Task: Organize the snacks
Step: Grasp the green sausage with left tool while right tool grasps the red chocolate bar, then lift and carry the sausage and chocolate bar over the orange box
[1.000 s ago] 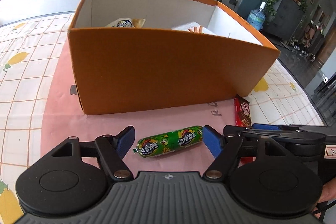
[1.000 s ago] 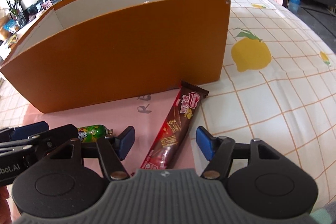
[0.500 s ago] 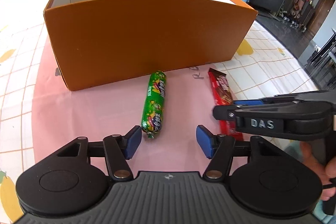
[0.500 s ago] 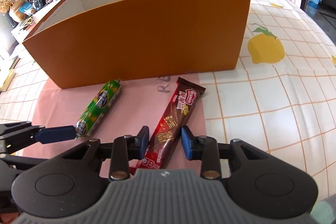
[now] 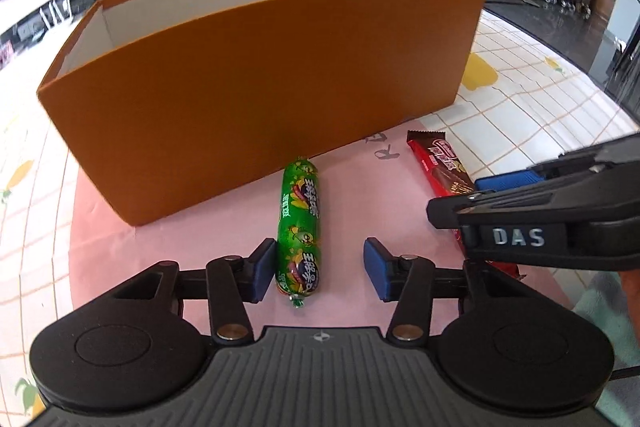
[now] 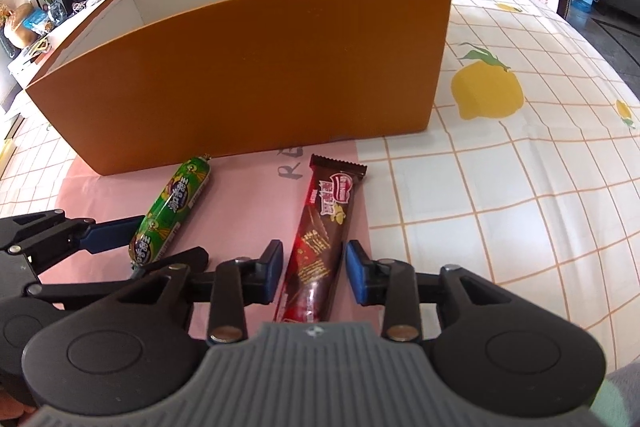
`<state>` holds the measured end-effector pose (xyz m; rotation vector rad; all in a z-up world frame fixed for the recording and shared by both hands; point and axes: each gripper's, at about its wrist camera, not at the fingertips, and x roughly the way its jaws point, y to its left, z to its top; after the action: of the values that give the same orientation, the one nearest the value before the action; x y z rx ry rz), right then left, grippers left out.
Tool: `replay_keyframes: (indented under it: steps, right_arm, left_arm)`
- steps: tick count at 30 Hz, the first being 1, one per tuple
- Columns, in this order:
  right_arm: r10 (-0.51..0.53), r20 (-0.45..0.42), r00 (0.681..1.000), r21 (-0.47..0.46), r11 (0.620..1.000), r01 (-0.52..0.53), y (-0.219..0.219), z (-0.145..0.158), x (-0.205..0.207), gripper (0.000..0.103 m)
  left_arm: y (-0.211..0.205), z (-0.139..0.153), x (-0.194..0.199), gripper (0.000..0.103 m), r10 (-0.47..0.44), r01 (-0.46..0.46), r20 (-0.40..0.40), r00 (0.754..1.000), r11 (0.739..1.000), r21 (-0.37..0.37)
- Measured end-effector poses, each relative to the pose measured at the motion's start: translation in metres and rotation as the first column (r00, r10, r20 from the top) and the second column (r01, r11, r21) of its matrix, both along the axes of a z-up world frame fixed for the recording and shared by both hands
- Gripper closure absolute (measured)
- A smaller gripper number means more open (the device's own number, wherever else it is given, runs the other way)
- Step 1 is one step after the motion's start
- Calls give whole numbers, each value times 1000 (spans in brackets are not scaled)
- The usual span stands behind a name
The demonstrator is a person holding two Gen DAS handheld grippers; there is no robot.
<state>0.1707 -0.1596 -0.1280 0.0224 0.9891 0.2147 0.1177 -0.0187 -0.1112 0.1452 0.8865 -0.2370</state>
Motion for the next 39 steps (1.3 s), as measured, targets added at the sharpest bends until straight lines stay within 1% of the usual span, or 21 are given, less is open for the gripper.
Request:
replay_keyframes:
  steps: [1,3,6,9,10,11,15,21,25,26,28,32,35,39]
  right_arm:
    - [5,6,1000,-15,1000,-5,2,-1,0,67]
    - [3,11,1000,-21,1000,-3,4,-2,0,67]
    - [5,16,1000,-31,1000,-5,5,-3,1,67]
    - [16,25,1000,-54,998,-15,9,-4,0,68]
    - [20,28,999,-63,998,-18,10,-4,0,70]
    - [23,32,999,-71,997,-20,12,-5,0,78]
    - [51,31,998,-70,996,-49,13,-4,-3,79]
    - [106,27,994,-75,992,-103,17,-3,-9,78]
    - [113,28,993,-80,991,-110,19,-5,-7,75]
    - [113,29,993,-82,991,-110,19,-5,-7,75]
    - [109,30,994,-85,991,-106,21,-5,-5,79]
    - [94,22,995,-48,995,-93,17,-4,-7,81]
    - [85,13,996,-24,996,-85,14,-3,-8,81]
    - [92,33,995,-16,996,-91,12,2,-13,81]
  left_arm:
    - [-1,0,0,54,-6,6,2,1000,1000,0]
    - [-2,0,0,73,-11,11,1,1000,1000,-10]
    - [0,2,-1,78,6,-6,-5,1000,1000,-13]
    - [4,2,-1,78,41,-41,-16,999,999,-15]
    - [6,2,-1,78,59,-59,-22,998,998,-11]
    - [9,3,-2,78,79,-79,-28,996,997,-8]
    - [20,5,-2,78,135,-137,-58,989,990,-35]
    - [19,3,2,74,135,-136,-43,990,990,-24]
    - [17,2,5,76,128,-130,-37,991,991,-30]
    - [17,2,4,78,132,-133,-36,991,990,-36]
    - [19,1,4,78,150,-152,-37,988,987,-56]
    - [25,3,2,79,179,-183,-48,983,980,-84]
    - [30,6,-1,79,198,-203,-57,979,973,-112]
    - [35,15,-7,79,217,-222,-50,975,964,-147]
